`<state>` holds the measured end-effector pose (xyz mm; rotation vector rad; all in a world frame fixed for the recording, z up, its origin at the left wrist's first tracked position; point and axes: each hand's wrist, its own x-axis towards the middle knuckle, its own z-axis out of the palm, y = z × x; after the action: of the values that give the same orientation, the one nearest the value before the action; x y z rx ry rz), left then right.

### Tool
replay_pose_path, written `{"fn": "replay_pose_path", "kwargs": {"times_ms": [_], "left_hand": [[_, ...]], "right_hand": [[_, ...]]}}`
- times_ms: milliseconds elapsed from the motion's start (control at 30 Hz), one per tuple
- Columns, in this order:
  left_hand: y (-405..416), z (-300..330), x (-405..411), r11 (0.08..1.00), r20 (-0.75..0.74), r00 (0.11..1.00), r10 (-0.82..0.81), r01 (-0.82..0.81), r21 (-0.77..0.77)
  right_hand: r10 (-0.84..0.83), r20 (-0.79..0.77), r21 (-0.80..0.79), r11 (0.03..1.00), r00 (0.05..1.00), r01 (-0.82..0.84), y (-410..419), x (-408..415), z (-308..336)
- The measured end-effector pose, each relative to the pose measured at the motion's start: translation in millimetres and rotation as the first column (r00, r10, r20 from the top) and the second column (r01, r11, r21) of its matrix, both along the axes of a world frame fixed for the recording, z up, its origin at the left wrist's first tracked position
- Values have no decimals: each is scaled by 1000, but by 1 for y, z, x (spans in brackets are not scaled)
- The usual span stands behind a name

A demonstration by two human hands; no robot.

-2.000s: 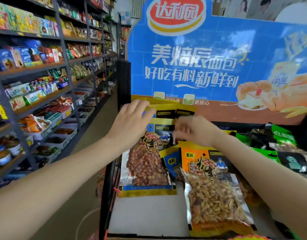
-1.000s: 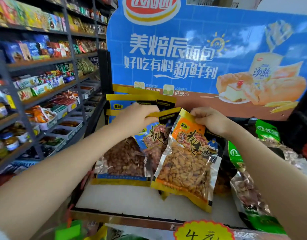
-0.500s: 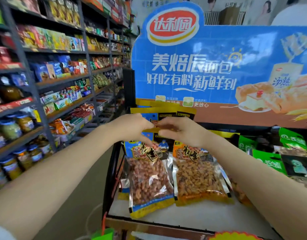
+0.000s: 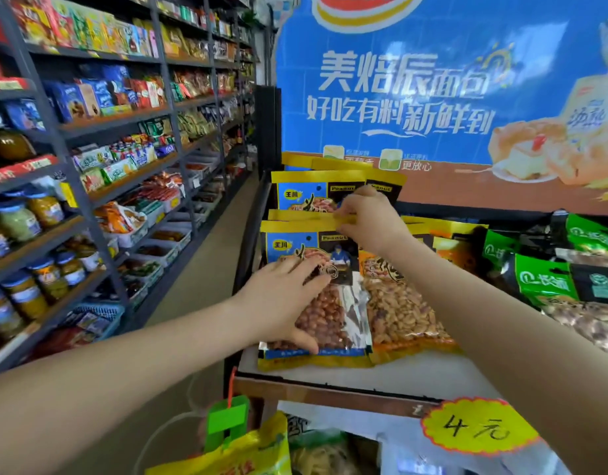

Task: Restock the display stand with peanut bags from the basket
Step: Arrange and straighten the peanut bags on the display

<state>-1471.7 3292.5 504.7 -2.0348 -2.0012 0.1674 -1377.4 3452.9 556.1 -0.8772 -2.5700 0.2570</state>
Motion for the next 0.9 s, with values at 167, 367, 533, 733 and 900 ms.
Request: {"fn": "replay_pose_path", "kwargs": {"times_ms": [167,367,533,733,900], "left_hand": [[-5,-9,-1,995,13,997,74,-73,-69],[-7,-12,0,997,64,996,56,-52,-62],[-5,-16,-3,998,34,998,61,-59,-36],[24,-16,-7,968,-90,984,154,-133,211],[36,-23,-6,945,-85,983,162,-130,300]], "right_hand": [[-81,-37,-133,988,996,75,-1,-2,-4],[-67,102,-325,941,993,97,7,1,-3],[-16,-81,-464,885,997,-24,10,3,1],[-70,-400,-398,911,914,-105,18,10,10],[-256,-459,-264,954,851,144,35,27,8]]}}
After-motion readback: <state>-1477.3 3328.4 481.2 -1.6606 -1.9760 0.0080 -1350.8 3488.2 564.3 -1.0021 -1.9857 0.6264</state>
